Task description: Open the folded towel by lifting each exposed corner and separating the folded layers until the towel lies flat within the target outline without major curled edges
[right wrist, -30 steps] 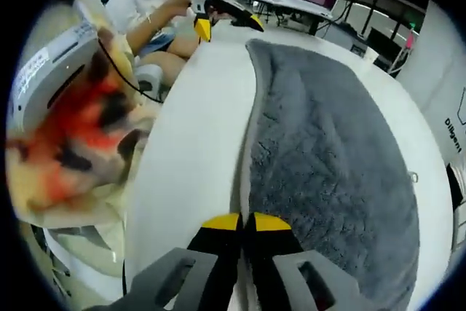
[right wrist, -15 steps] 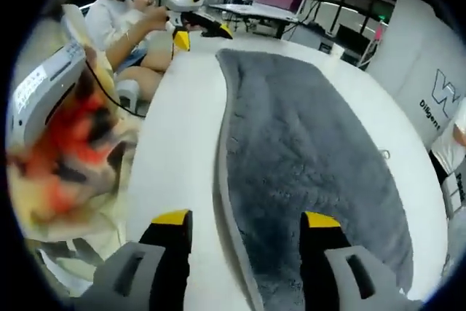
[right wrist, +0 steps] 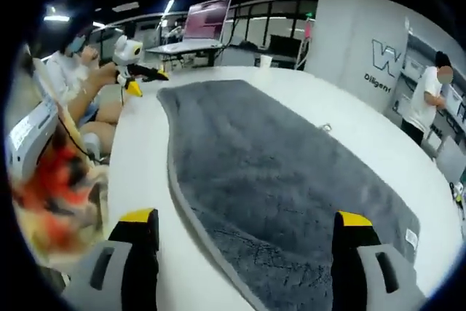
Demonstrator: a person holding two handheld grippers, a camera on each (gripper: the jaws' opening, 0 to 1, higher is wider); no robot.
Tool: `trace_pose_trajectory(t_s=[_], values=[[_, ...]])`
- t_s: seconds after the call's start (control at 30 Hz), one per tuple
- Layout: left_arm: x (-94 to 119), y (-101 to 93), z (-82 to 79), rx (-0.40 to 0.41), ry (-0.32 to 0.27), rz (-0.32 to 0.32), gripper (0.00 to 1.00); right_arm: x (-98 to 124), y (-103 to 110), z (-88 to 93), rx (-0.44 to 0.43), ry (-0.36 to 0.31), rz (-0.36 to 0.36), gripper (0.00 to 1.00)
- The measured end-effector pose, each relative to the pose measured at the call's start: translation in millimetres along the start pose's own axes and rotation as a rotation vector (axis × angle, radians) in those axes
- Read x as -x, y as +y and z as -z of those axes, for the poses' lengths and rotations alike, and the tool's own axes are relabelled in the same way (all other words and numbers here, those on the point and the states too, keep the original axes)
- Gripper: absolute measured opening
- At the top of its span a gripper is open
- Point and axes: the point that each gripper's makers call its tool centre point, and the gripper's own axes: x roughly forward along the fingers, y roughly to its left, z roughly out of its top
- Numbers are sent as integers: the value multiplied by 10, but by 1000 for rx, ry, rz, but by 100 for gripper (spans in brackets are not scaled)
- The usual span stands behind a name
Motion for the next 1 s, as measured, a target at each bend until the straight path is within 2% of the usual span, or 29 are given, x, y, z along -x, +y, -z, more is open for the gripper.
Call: trace_pose_trajectory(t_s=[0.03, 0.07, 0.17, 0.27, 0.43, 0.6, 0.73, 0.83, 1.0], values=[[0, 16, -3, 8, -6, -6, 94, 8, -1, 1, -3, -4, 1, 99], [0, 88, -34, 49, -44, -29, 92, 43, -16, 8, -26, -21, 6, 99], [22, 177, -25, 101, -81, -44, 88, 78, -28, 64, -41, -30, 11, 99], [36, 233, 29, 134, -83, -62, 80, 94, -71, 159, -70, -8, 26, 99], [65, 297, 172, 144, -44, -98, 60, 162, -111, 174, -97, -26, 47, 99], [61, 290, 200, 134, -31, -105, 54, 158, -90, 197, -82, -2, 50, 99], [45, 263, 168, 121, -45, -93, 32, 155, -43, 187, -67, 1, 42, 98], [23, 247, 154, 113, -48, -83, 22, 158, -39, 182, -67, -3, 39, 97], [-10, 258, 212, 95, -10, -80, 3, 170, -72, 241, -79, 10, 49, 96]])
